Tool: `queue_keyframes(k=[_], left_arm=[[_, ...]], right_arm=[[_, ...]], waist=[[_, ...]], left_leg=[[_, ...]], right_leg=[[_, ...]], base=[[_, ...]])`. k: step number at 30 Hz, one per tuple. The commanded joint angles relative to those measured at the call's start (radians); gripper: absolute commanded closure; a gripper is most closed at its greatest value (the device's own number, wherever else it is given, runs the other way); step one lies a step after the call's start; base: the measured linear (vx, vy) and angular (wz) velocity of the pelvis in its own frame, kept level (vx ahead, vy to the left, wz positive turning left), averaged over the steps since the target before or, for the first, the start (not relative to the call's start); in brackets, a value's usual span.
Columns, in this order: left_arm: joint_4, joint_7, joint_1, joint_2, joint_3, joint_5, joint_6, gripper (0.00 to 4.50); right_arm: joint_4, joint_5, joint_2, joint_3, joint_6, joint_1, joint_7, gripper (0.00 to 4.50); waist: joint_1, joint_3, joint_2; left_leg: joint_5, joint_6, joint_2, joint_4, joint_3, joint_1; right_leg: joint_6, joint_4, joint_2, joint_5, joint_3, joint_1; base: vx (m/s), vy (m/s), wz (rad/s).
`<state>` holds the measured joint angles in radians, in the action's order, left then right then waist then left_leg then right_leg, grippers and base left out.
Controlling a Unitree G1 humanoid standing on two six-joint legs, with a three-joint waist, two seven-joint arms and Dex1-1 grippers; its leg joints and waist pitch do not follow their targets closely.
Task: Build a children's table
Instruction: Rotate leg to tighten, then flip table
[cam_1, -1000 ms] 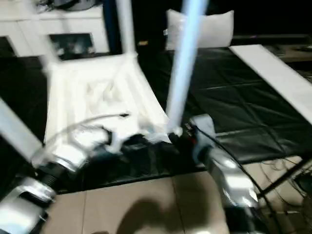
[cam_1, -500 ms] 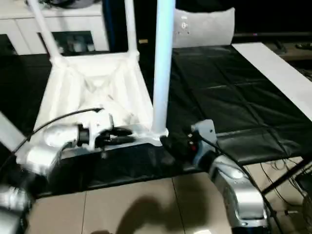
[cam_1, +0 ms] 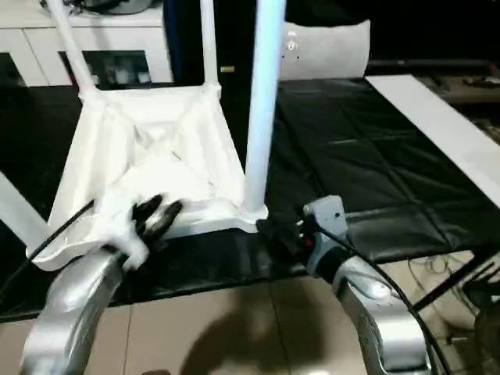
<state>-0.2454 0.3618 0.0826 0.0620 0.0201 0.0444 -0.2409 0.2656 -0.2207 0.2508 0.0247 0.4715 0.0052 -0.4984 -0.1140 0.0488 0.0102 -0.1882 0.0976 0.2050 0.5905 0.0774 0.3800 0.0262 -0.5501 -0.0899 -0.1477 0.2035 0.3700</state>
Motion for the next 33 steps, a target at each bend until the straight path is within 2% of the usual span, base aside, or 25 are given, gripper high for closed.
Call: queue_keyframes(k=[1, 2, 3, 4, 5, 6, 7, 8, 9, 10, 11, 12, 13, 14, 16, 17, 19, 20, 21, 23, 24, 25, 27, 30, 33], left_arm=[[-0.061, -0.027, 0.019, -0.002, -0.019, -0.004, -0.035, 2.11], [-0.091, -0.059, 0.033, -0.013, -0.006, -0.002, -0.069, 1.98], [-0.102, -0.070, 0.037, -0.018, -0.001, -0.002, -0.078, 1.83], [-0.109, -0.077, 0.040, -0.021, 0.003, -0.003, -0.083, 1.76], [-0.113, -0.081, 0.041, -0.030, 0.012, 0.006, -0.065, 1.76], [-0.121, -0.085, 0.044, -0.032, 0.014, 0.014, -0.056, 1.76], [-0.137, -0.085, 0.051, -0.032, 0.013, 0.018, -0.059, 1.75], [-0.148, -0.086, 0.056, -0.032, 0.011, 0.019, -0.064, 1.52], [-0.159, -0.092, 0.061, -0.028, 0.007, 0.007, -0.074, 1.39], [-0.164, -0.095, 0.063, -0.023, 0.005, -0.001, -0.079, 1.34], [-0.168, -0.105, 0.065, -0.015, 0.006, -0.010, -0.088, 1.34], [-0.169, -0.114, 0.066, -0.011, 0.008, -0.013, -0.097, 1.31], [-0.167, -0.123, 0.069, -0.006, 0.011, -0.021, -0.103, 1.21], [-0.155, -0.143, 0.080, 0.000, 0.021, -0.042, -0.103, 1.06], [-0.152, -0.156, 0.087, -0.005, 0.032, -0.048, -0.102, 0.92], [-0.150, -0.173, 0.094, -0.018, 0.053, -0.045, -0.095, 0.92], [-0.144, -0.206, 0.098, -0.033, 0.079, -0.040, -0.082, 0.87], [-0.128, -0.262, 0.099, -0.058, 0.125, -0.034, -0.046, 0.68], [-0.121, -0.292, 0.102, -0.070, 0.152, -0.031, -0.028, 0.55], [-0.119, -0.321, 0.114, -0.085, 0.196, -0.007, 0.002, 0.53], [-0.125, -0.328, 0.120, -0.088, 0.209, 0.005, 0.004, 0.43], [-0.132, -0.330, 0.128, -0.096, 0.217, 0.021, 0.019, 0.30], [-0.137, -0.337, 0.133, -0.097, 0.222, 0.019, 0.021, 0.19], [-0.116, -0.304, 0.118, -0.066, 0.223, 0.014, 0.031, 0.04], [-0.092, -0.239, 0.093, -0.022, 0.209, 0.030, 0.021, 0.04]], right_arm=[[0.011, -0.005, 0.006, 0.005, -0.028, 0.003, -0.016, 0.00], [0.001, -0.040, -0.005, -0.025, -0.026, 0.005, -0.022, 0.00], [-0.002, -0.054, -0.011, -0.039, -0.017, 0.004, -0.018, 0.00], [-0.002, -0.061, -0.015, -0.048, -0.009, 0.004, -0.014, 0.00], [-0.004, -0.071, -0.015, -0.056, -0.007, 0.003, -0.018, 0.00], [-0.004, -0.070, -0.010, -0.055, -0.009, 0.004, -0.018, 0.00], [-0.004, -0.063, -0.001, -0.047, -0.016, 0.008, -0.023, 0.00], [-0.004, -0.057, 0.005, -0.041, -0.022, 0.011, -0.027, 0.00], [0.000, -0.065, -0.004, -0.044, -0.048, 0.021, -0.030, 0.00], [0.007, -0.079, -0.009, -0.046, -0.037, 0.031, -0.032, 0.00], [0.015, -0.089, -0.013, -0.045, -0.028, 0.041, -0.030, 0.00], [0.017, -0.086, -0.012, -0.041, -0.031, 0.044, -0.029, 0.00], [0.018, -0.091, -0.013, -0.038, -0.025, 0.045, -0.030, 0.00], [0.025, -0.092, -0.008, -0.024, -0.013, 0.046, -0.037, 0.00], [0.029, -0.089, -0.006, -0.016, -0.006, 0.045, -0.034, 0.00], [0.027, -0.068, -0.004, -0.004, -0.022, 0.041, -0.022, 0.00], [0.010, -0.040, -0.006, 0.001, -0.061, 0.032, -0.012, 0.00], [-0.027, -0.019, -0.022, -0.007, -0.106, 0.012, 0.006, 0.00], [-0.048, -0.013, -0.030, -0.010, -0.126, -0.001, 0.011, 0.00], [-0.079, -0.013, -0.058, -0.018, -0.156, -0.030, 0.032, 0.00], [-0.093, -0.010, -0.071, -0.024, -0.164, -0.046, 0.053, 0.00], [-0.114, -0.001, -0.077, -0.028, -0.176, -0.065, 0.079, 0.00], [-0.131, 0.011, -0.084, -0.036, -0.197, -0.081, 0.104, 0.00], [-0.190, 0.035, -0.096, -0.072, -0.236, -0.123, 0.180, 0.00], [-0.235, 0.070, -0.082, -0.079, -0.252, -0.143, 0.211, 0.00]], waist=[[0.009, -0.038, -0.027], [0.029, -0.035, -0.023], [0.022, -0.019, -0.015], [0.001, -0.008, -0.012], [-0.014, -0.003, 0.043], [-0.034, -0.003, 0.041], [-0.048, -0.011, 0.051], [-0.088, -0.039, 0.048], [-0.074, -0.043, 0.044], [-0.074, -0.043, 0.044], [-0.079, -0.039, 0.026], [-0.076, -0.038, 0.024], [-0.076, -0.039, 0.018], [-0.076, -0.041, 0.012], [-0.073, -0.042, 0.007], [-0.070, -0.044, 0.003], [-0.066, -0.046, -0.004], [-0.061, -0.049, -0.003], [-0.061, -0.049, -0.003], [-0.045, -0.051, 0.003], [-0.045, -0.053, 0.002], [-0.043, -0.052, 0.007], [-0.044, -0.053, 0.007], [-0.046, -0.051, 0.007], [-0.052, -0.049, 0.004]], left_leg=[[-0.627, -0.047, 0.099, -0.160, -0.093, 0.017], [-0.642, -0.070, 0.169, -0.164, -0.091, -0.062], [-0.634, -0.081, 0.179, -0.174, -0.084, -0.048], [-0.646, -0.072, 0.148, -0.168, -0.017, -0.041], [-0.536, -0.046, -0.017, 0.005, 0.090, -0.077], [-0.371, -0.065, -0.059, 0.085, 0.107, -0.099], [-0.206, -0.081, -0.049, 0.073, 0.095, -0.044], [-0.061, -0.057, 0.003, -0.017, 0.064, -0.004], [-0.082, -0.047, -0.002, -0.040, 0.056, -0.003], [-0.082, -0.047, -0.002, -0.040, 0.056, -0.003], [-0.141, -0.053, -0.008, -0.044, 0.067, -0.022], [-0.157, -0.047, -0.007, -0.045, 0.068, -0.021], [-0.168, -0.038, -0.003, -0.050, 0.062, -0.016], [-0.186, -0.039, 0.008, -0.058, 0.058, -0.023], [-0.208, -0.039, 0.018, -0.066, 0.054, -0.022], [-0.231, -0.038, 0.027, -0.071, 0.051, -0.029], [-0.254, -0.033, 0.037, -0.079, 0.046, -0.032], [-0.258, -0.029, 0.041, -0.081, 0.045, -0.030], [-0.258, -0.029, 0.041, -0.081, 0.045, -0.030], [-0.235, -0.035, 0.037, -0.082, 0.046, -0.025], [-0.226, -0.036, 0.036, -0.082, 0.045, -0.024], [-0.216, -0.040, 0.036, -0.081, 0.049, -0.026], [-0.195, -0.045, 0.035, -0.079, 0.051, -0.025], [-0.190, -0.046, 0.032, -0.077, 0.056, -0.026], [-0.211, -0.037, 0.029, -0.079, 0.058, -0.034]], right_leg=[[0.044, -0.021, -0.033, -0.279, -0.065, -0.057], [0.117, -0.063, -0.016, -0.206, -0.106, 0.003], [0.133, -0.079, -0.023, -0.209, -0.123, -0.002], [0.163, -0.064, -0.025, -0.237, -0.146, 0.010], [0.122, 0.086, -0.033, -0.592, -0.146, 0.066], [0.062, 0.123, -0.080, -0.828, -0.149, 0.076], [-0.017, 0.120, -0.113, -0.946, -0.186, 0.019], [-0.148, 0.063, -0.110, -0.774, -0.212, -0.030], [-0.160, 0.034, -0.064, -0.563, -0.179, -0.028], [-0.160, 0.034, -0.064, -0.563, -0.179, -0.028], [-0.149, 0.049, -0.042, -0.491, -0.164, -0.008], [-0.138, 0.050, -0.040, -0.505, -0.161, -0.009], [-0.124, 0.049, -0.040, -0.509, -0.155, -0.020], [-0.105, 0.052, -0.040, -0.495, -0.153, -0.019], [-0.077, 0.052, -0.040, -0.469, -0.151, -0.024], [-0.051, 0.051, -0.044, -0.453, -0.152, -0.024], [-0.007, 0.048, -0.048, -0.408, -0.154, -0.027], [0.024, 0.042, -0.050, -0.356, -0.156, -0.030], [0.024, 0.042, -0.050, -0.356, -0.156, -0.030], [0.074, 0.031, -0.056, -0.260, -0.161, -0.036], [0.081, 0.028, -0.058, -0.248, -0.160, -0.039], [0.088, 0.028, -0.057, -0.232, -0.163, -0.035], [0.094, 0.024, -0.059, -0.218, -0.166, -0.035], [0.082, 0.026, -0.059, -0.236, -0.169, -0.032], [0.062, 0.032, -0.058, -0.292, -0.169, -0.025]], base=[[0.036, -0.083, 0.61], [0.087, -0.142, 0.60], [0.087, -0.142, 0.60], [0.087, -0.211, 0.47], [0.014, -0.211, 0.26], [0.014, -0.211, 0.26], [0.039, -0.121, -0.08], [0.051, -0.069, -0.10], [0.051, -0.069, -0.10], [0.000, -0.069, 0.03], [0.000, 0.000, 0.00], [0.000, 0.000, 0.00], [0.000, 0.000, 0.00], [0.000, 0.000, 0.00], [0.000, 0.000, 0.00], [0.020, 0.056, 0.00], [0.022, 0.060, 0.01], [0.024, 0.075, 0.00], [0.024, 0.075, 0.00], [0.010, 0.032, 0.01], [0.000, 0.000, 0.00], [0.000, 0.000, 0.00], [0.000, 0.000, 0.00], [0.000, 0.000, 0.00], [0.000, 0.000, 0.00]])
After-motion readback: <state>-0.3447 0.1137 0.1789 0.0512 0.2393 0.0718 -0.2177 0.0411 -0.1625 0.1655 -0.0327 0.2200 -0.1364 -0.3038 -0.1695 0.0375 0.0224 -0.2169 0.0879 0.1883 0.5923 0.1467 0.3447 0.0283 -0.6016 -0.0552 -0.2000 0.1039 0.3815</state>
